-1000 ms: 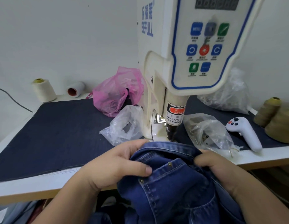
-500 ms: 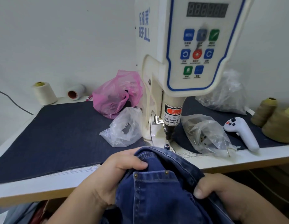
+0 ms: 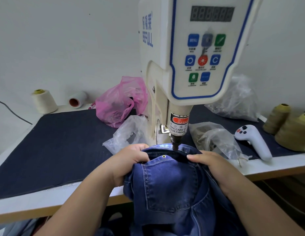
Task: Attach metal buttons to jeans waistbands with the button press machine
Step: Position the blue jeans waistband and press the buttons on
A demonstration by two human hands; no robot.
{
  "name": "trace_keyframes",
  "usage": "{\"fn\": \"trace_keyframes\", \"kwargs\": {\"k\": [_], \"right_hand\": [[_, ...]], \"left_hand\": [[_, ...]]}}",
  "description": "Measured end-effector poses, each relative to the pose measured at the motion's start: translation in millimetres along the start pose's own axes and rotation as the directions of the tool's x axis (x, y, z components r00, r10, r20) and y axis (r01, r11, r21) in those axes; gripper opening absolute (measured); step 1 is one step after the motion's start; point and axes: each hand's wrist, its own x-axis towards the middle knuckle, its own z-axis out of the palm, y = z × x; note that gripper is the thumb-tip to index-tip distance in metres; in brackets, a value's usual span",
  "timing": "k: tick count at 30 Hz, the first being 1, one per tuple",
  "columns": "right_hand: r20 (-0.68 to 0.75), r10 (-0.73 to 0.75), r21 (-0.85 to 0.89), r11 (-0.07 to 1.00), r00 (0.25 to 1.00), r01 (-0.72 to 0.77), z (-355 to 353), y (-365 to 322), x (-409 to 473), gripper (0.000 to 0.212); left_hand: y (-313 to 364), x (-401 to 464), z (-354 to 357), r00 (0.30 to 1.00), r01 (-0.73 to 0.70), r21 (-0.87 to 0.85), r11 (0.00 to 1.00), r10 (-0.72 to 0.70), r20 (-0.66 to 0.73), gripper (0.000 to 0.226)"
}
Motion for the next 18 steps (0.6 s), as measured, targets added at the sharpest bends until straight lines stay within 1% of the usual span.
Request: {"fn": "trace_keyframes", "kwargs": {"k": [1, 4, 6, 7, 8, 9, 10, 11, 12, 14, 15, 17, 18], "right_hand": [[-0.003, -0.006, 0.000, 1.000, 1.000, 0.006, -0.2, -1.9, 3.3, 0.042], [0.000, -0.041, 0.015, 0.999, 0.999, 0.041, 2.9, -8.5, 12.3, 0.036], [0.011, -0.063, 0.032, 0.998, 0.998, 0.063, 6.0, -11.6, 17.7, 0.036], [0.025, -0.069, 0.039, 0.997, 0.997, 0.068, 7.8, -12.8, 19.1, 0.035], [0.034, -0.080, 0.032, 0.996, 0.996, 0.079, 8.1, -13.3, 21.6, 0.035], [0.039, -0.091, 0.024, 0.996, 0.995, 0.090, 8.7, -14.0, 22.7, 0.032], [0.042, -0.114, 0.017, 0.993, 0.993, 0.113, 8.0, -13.4, 24.8, 0.029], [0.047, -0.134, 0.022, 0.991, 0.990, 0.133, 8.2, -13.8, 25.0, 0.025], [0.053, -0.162, 0.038, 0.986, 0.985, 0.161, 7.7, -13.6, 25.9, 0.026], [0.071, -0.228, 0.072, 0.972, 0.971, 0.223, 6.3, -13.5, 27.0, 0.034], [0.079, -0.254, 0.060, 0.966, 0.964, 0.250, 6.8, -14.3, 26.8, 0.033], [0.073, -0.277, -0.050, 0.958, 0.958, 0.281, 7.0, -15.4, 28.2, 0.016], [0.073, -0.280, -0.105, 0.952, 0.957, 0.287, 6.4, -14.4, 30.4, 0.012]], "left_hand": [[1.0, 0.2, -1.0, 1.000, 0.008, 0.001, 1.000, -0.008, 0.001, 0.043], [11.1, 5.1, 0.1, 0.998, 0.057, -0.013, 0.998, -0.057, 0.006, 0.028], [13.0, 4.6, -3.3, 0.996, 0.062, -0.025, 0.998, -0.060, 0.062, 0.026], [10.7, 3.2, -5.7, 0.992, 0.053, -0.037, 0.998, -0.048, 0.115, 0.033], [9.3, -0.7, -7.5, 0.987, 0.049, -0.027, 0.998, -0.045, 0.154, 0.048], [8.6, -2.6, -9.8, 0.978, 0.049, 0.010, 0.999, -0.050, 0.202, 0.064], [9.4, -4.4, -10.8, 0.971, 0.044, 0.059, 0.997, -0.057, 0.232, 0.072], [9.1, -3.8, -11.7, 0.966, 0.030, 0.096, 0.995, -0.053, 0.253, 0.072], [11.1, -1.9, -11.5, 0.963, 0.020, 0.109, 0.994, -0.049, 0.265, 0.066], [15.7, -2.0, -12.1, 0.962, -0.015, 0.085, 0.996, -0.009, 0.271, 0.051], [16.7, -1.5, -13.6, 0.961, -0.030, 0.073, 0.997, 0.009, 0.278, 0.047], [15.8, -0.7, -16.3, 0.962, -0.040, 0.063, 0.997, 0.021, 0.272, 0.044], [14.7, 0.1, -17.2, 0.963, -0.036, 0.072, 0.997, 0.016, 0.268, 0.045]]}}
